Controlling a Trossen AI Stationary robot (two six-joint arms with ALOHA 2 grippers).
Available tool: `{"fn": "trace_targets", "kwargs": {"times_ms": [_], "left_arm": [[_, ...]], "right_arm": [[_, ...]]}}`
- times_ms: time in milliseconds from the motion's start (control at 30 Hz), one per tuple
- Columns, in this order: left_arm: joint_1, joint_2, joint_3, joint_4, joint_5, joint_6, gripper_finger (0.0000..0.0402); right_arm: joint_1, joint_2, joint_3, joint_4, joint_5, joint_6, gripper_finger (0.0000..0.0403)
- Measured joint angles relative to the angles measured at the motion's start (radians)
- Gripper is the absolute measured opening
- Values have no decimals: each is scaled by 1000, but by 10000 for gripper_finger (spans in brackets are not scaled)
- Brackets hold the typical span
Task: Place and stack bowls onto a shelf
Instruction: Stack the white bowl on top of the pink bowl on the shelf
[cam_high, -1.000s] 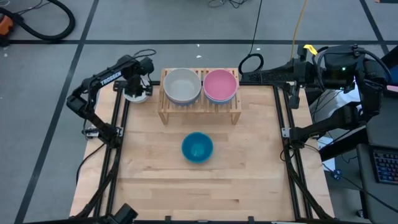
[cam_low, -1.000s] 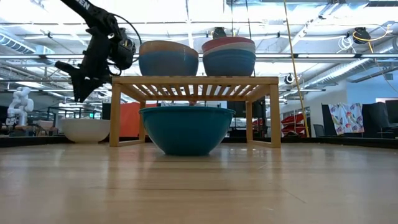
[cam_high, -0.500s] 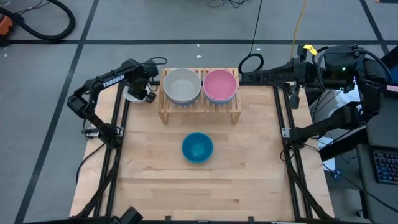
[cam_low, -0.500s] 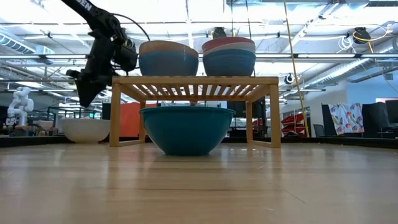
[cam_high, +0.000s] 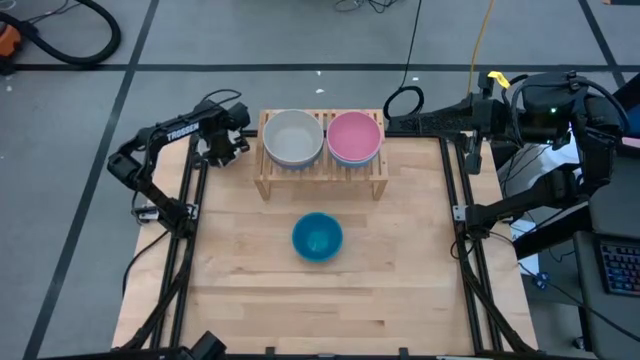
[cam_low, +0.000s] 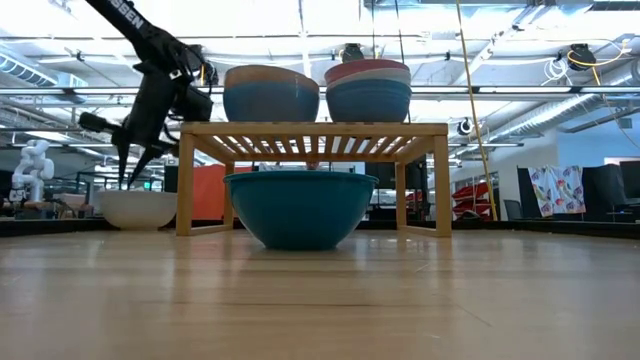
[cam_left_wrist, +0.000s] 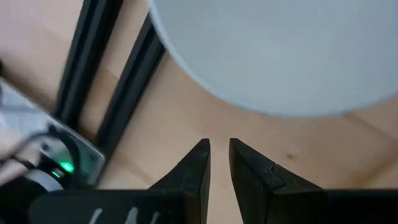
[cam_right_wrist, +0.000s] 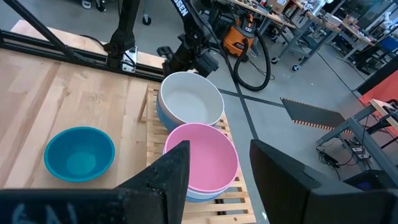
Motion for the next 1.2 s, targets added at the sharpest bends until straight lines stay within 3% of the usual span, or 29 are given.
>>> {"fn": "trace_targets", "kwargs": {"times_ms": [167, 567, 867, 1200], "left_arm": [[-18, 0, -43, 84, -4, -193, 65], [-29, -81, -44, 121, 41, -343, 65], [-67, -188, -43, 105, -111, -575, 65], [-81, -188, -43, 57, -138, -696, 65]], "right_arm": [[0, 0, 0, 0, 0, 0, 160], [0, 0, 0, -1, 0, -8, 160], [0, 0, 0, -2, 0, -7, 160], [0, 0, 0, -2, 0, 0, 160]]}}
